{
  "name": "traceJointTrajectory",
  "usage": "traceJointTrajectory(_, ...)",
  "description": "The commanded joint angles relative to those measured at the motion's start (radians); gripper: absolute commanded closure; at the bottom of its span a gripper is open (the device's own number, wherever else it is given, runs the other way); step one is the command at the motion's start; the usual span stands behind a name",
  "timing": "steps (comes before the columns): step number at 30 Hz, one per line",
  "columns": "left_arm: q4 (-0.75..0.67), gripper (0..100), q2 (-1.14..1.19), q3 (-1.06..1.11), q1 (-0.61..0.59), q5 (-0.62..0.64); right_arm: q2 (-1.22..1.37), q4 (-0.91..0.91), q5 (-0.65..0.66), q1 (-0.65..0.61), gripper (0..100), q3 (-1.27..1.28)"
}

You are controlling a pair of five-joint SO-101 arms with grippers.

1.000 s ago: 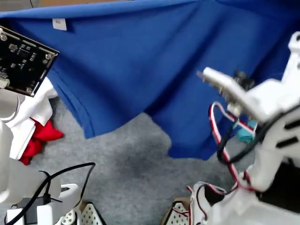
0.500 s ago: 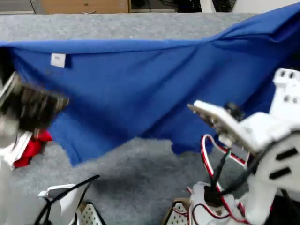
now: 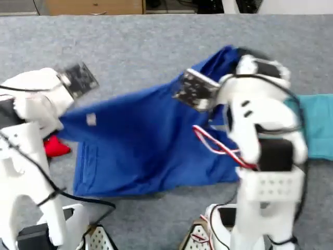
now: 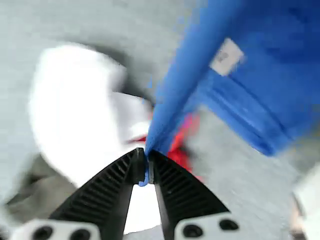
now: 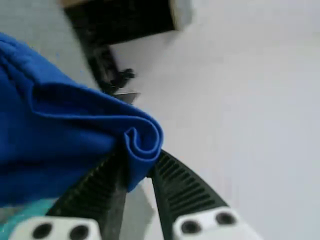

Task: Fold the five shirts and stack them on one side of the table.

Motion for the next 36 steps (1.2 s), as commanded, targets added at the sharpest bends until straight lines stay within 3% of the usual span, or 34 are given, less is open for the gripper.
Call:
traceJointTrajectory(1,-0.110,98,0.038,0.235,0.006,-0.020,-0.001,-0.153,0.012,-0.042,99.6,0.194)
traceJointTrajectory(8,-0.376,98,0.255,0.361,0.006,-0.020,0.001,-0.396,0.029,-0.042,99.6,0.433)
traceJointTrajectory(12,-0.451,93,0.387,0.287,0.015,-0.017,0.001,-0.489,0.061,-0.039,99.6,0.518)
traceJointTrajectory(15,-0.446,87,0.415,0.172,0.015,0.058,0.001,-0.531,0.061,-0.039,99.6,0.549)
traceJointTrajectory(18,-0.384,85,0.414,0.049,0.021,0.098,0.001,-0.537,0.061,-0.039,99.6,0.552)
traceJointTrajectory(25,-0.068,84,0.420,-0.172,0.040,0.100,0.001,-0.551,0.061,-0.002,99.6,0.547)
traceJointTrajectory(36,-0.020,84,0.414,0.037,0.068,0.106,0.001,-0.542,0.061,0.047,99.6,0.553)
